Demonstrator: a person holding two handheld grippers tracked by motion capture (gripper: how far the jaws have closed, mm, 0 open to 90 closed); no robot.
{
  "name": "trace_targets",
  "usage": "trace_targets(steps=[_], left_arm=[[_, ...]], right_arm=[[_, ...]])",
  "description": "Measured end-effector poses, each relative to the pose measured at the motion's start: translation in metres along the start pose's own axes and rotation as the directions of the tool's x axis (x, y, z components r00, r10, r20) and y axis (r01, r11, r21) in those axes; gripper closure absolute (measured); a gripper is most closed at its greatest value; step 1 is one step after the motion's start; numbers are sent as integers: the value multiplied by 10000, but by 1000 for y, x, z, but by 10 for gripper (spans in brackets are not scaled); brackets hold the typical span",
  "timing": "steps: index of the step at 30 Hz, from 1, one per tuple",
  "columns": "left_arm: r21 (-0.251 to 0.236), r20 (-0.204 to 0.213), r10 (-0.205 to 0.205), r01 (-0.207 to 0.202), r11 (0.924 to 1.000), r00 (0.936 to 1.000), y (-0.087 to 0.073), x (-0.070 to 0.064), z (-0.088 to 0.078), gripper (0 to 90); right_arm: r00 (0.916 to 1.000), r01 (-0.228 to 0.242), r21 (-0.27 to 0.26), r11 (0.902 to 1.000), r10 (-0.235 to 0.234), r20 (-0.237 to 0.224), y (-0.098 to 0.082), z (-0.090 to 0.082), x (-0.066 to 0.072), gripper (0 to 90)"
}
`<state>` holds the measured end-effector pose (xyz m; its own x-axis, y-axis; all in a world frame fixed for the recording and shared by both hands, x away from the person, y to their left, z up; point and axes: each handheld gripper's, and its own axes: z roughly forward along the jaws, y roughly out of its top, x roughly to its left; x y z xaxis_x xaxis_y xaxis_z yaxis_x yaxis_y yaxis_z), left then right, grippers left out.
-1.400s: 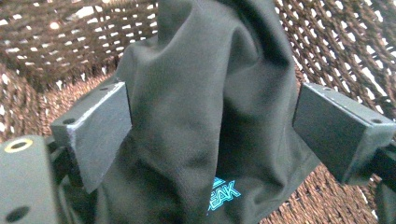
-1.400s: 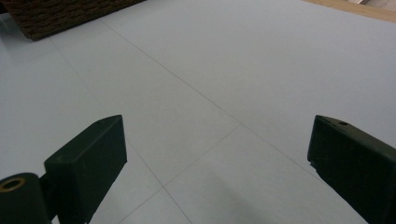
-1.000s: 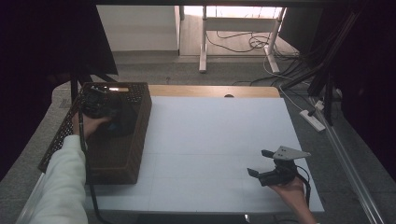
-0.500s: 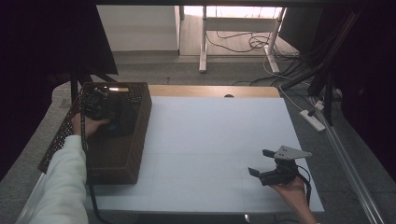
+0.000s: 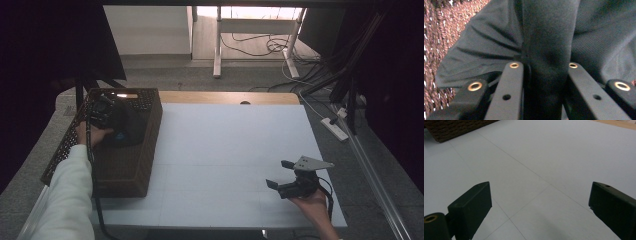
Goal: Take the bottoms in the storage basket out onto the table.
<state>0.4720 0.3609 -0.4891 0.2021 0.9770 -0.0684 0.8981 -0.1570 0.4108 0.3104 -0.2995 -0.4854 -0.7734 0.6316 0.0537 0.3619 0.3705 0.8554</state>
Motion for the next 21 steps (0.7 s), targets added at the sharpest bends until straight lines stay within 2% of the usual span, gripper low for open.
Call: trace_targets(steps=[6,9,16,21], left_arm=[[-153,173,5,-2,9999,9999,0,0,-5,805],[-365,337,-125,138,9992,9994,0,2,-10,811],[-751,685,-94,145,9971,9976,-1,1,-23,812],[-1160,909,-209,314,9927,9956,-3,2,-33,812]], right_arm=[[10000,-10,-17,10000,10,25,0,-1,0,46],[10000,-1,-22,10000,1,19,0,0,0,46],[10000,-27,-13,10000,26,-38,0,0,0,46],[10000,6,-70,10000,-6,1,0,0,0,46]])
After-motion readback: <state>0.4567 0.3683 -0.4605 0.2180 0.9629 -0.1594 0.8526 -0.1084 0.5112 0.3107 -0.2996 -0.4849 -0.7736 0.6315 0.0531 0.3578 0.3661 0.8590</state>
